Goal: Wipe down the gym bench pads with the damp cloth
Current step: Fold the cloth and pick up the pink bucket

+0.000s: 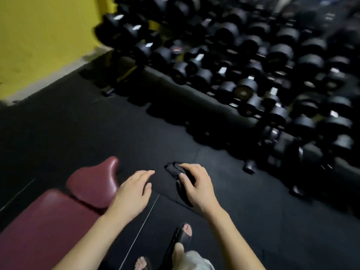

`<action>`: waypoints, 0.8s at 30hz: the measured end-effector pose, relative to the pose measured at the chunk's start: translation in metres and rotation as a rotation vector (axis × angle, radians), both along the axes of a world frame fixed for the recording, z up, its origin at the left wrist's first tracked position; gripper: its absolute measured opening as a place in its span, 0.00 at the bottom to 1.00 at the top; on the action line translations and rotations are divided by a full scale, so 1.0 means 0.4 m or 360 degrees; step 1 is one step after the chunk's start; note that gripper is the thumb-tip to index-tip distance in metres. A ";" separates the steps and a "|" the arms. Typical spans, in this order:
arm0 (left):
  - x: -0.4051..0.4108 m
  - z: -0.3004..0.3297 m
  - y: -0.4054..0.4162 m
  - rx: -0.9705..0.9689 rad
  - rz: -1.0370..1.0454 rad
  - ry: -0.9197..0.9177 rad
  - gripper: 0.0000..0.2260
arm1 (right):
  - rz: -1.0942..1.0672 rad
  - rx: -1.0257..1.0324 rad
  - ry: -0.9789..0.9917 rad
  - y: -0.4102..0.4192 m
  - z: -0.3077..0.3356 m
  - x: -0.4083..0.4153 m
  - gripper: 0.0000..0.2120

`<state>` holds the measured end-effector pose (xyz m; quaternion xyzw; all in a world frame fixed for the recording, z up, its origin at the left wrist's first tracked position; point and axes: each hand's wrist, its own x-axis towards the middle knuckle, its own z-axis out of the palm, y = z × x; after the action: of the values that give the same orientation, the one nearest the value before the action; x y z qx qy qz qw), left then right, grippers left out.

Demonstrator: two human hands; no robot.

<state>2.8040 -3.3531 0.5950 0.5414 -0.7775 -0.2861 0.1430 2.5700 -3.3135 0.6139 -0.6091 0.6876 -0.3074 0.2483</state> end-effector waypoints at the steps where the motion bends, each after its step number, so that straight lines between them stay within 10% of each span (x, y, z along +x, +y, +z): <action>1: -0.067 0.026 0.004 -0.0053 -0.0152 -0.0030 0.19 | -0.0162 -0.0012 -0.0025 0.040 0.022 -0.043 0.12; 13: -0.806 0.242 0.118 -0.0632 -0.1505 -0.0229 0.20 | -0.1376 -0.0158 0.0208 0.596 0.126 -0.514 0.13; 24: -1.437 0.252 0.349 -0.0844 -0.1909 -0.0198 0.20 | -0.1953 -0.0148 0.0440 0.912 0.127 -1.006 0.14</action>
<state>2.2292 -3.2135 0.6957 -0.0237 -0.9954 -0.0831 0.0420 2.1677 -2.9486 0.6647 -0.1480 0.9235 -0.3420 -0.0911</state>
